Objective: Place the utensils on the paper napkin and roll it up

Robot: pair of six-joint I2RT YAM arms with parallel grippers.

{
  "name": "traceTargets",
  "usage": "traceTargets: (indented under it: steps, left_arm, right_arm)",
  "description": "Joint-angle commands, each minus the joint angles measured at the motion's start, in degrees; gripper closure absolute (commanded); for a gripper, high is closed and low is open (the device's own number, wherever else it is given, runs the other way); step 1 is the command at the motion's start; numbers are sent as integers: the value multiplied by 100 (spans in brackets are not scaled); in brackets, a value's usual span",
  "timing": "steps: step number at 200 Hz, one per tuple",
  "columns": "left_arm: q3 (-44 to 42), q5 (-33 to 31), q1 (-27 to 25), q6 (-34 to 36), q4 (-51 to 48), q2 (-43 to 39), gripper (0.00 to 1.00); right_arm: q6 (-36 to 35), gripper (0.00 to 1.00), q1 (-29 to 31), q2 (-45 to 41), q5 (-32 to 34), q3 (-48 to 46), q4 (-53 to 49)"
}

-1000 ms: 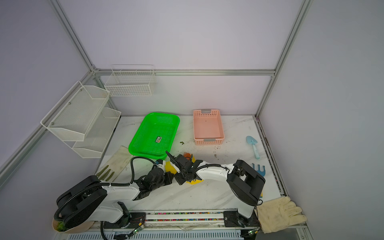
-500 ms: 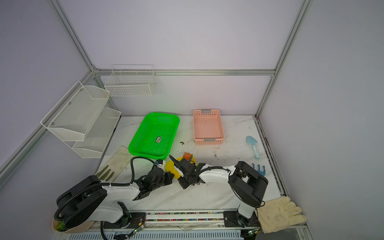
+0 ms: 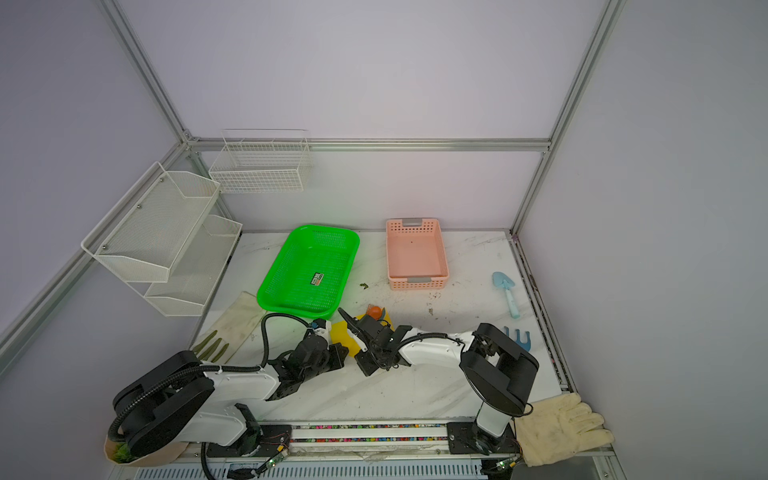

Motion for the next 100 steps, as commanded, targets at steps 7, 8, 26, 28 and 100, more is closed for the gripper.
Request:
traceTargets:
  steps: [7, 8, 26, 28, 100]
  left_arm:
    - [286, -42, 46, 167, -207, 6, 100]
    - [290, -41, 49, 167, -210, 6, 100]
    - [306, -50, 44, 185, -233, 4, 100]
    - [308, -50, 44, 185, -234, 5, 100]
    - [362, -41, 43, 202, -269, 28, 100]
  right_arm:
    - [-2, 100, 27, 179, 121, -118, 78]
    - [-2, 100, 27, 184, 123, -118, 78]
    - [-2, 100, 27, 190, 107, -109, 70]
    - [-2, 100, 27, 191, 107, -105, 69]
    - [67, 100, 3, -237, 42, 67, -45]
